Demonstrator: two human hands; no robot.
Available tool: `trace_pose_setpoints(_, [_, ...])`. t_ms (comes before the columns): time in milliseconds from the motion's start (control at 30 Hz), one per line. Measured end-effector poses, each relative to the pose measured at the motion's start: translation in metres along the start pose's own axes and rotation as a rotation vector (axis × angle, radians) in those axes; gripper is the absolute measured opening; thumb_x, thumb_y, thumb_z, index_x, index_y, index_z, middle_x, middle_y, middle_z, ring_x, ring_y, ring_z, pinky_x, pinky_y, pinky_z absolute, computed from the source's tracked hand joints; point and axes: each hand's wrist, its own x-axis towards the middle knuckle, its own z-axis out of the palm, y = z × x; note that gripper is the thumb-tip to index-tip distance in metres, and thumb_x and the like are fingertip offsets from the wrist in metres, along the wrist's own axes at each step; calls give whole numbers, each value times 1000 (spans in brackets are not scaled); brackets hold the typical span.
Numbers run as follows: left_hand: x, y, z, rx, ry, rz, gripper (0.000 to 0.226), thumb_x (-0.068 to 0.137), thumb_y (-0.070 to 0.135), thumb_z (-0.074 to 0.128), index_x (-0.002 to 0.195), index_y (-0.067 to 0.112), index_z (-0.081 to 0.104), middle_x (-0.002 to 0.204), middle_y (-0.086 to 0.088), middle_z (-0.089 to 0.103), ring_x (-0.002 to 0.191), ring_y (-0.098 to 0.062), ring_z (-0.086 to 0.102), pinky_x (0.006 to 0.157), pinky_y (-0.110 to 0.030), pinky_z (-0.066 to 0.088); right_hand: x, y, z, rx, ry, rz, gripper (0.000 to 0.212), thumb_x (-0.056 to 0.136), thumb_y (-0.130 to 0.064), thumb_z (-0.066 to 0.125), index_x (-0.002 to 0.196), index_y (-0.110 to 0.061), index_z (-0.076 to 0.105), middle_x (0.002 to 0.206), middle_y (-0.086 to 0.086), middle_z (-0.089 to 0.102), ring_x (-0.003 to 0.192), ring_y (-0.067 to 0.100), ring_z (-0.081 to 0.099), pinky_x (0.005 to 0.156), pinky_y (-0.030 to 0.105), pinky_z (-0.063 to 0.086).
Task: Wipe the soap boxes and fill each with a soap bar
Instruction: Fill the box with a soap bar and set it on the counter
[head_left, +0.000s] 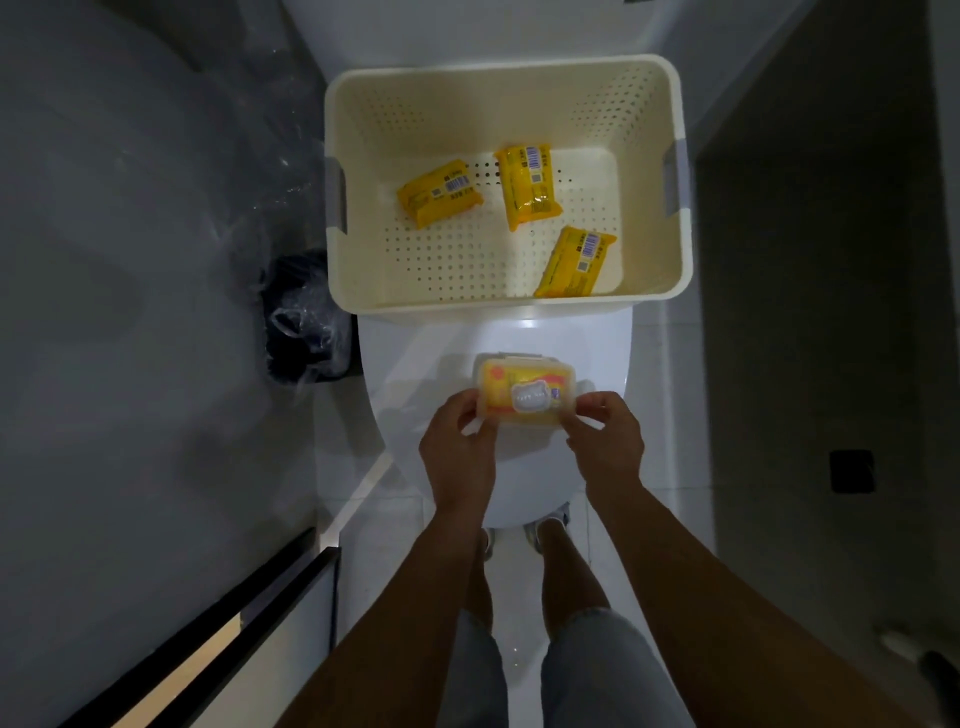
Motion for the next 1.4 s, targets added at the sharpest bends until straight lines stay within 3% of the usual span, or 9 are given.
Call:
trace_pose_setpoints(233, [-25,42,-26,-149,5,62,27,87,13,72,110,26,66,108,14,67,100,1,62,78,-2,44,-45,-36,-36,251,-26,-62,22,87,-9,76,102,-5,60,103,7,69,95,21,71,86,42,62])
trace_pose_setpoints(533, [-65,160,-70,-264,-62,321,18,89,39,71,105,33,66,103,23,70,100,4,64,75,-5,49,-117,-142,-108,385,-24,-285,30,92,-12,71,119,-21,62,105,1,76,97,17,73,89,43,60])
trace_pose_setpoints(700, [-90,228,-98,-343,-123,521,21,89,23,72,108,30,71,101,15,73,95,1,68,79,-9,50,-153,-189,-149,424,40,-495,34,92,-19,71,122,-34,66,105,-7,75,99,12,73,86,35,60])
trace_pose_setpoints(833, [-118,278,-116,-328,-192,713,34,90,19,70,105,50,65,96,34,69,94,8,66,80,-6,49,-183,-211,-184,481,101,-625,35,94,-21,69,127,-33,67,115,-7,74,107,13,71,86,33,61])
trace_pose_setpoints(967, [-142,311,-117,-476,-338,674,33,86,8,72,117,20,70,100,17,75,94,-1,70,81,-15,55,-208,-217,-219,531,159,-697,39,91,-27,70,130,-31,66,119,-8,73,109,11,70,86,28,60])
trace_pose_setpoints(1100, [-175,338,-105,-441,-380,701,31,85,16,75,115,23,72,104,10,74,95,-4,70,85,-23,57,-222,-212,-252,584,252,-715,33,92,-25,71,124,-31,70,113,-14,75,105,6,71,78,19,58])
trace_pose_setpoints(1200, [-204,345,-86,-417,-410,724,32,84,20,75,116,22,73,101,12,75,91,2,69,77,-11,54,-226,-200,-279,664,316,-701,29,88,-26,74,116,-32,74,105,-12,77,99,8,73,73,16,57])
trace_pose_setpoints(1300, [-230,348,-61,-379,-440,715,33,83,23,76,116,23,73,98,14,75,88,7,68,70,-4,50,-224,-182,-311,696,374,-662,30,79,-39,74,109,-37,77,104,-13,77,98,7,73,77,23,60])
trace_pose_setpoints(1400, [-260,347,-27,-346,-480,714,30,83,23,77,112,25,74,92,19,75,85,9,67,68,-2,49,-220,-154,-350,688,435,-622,32,86,-31,75,117,-26,76,105,-13,77,98,9,74,88,37,60])
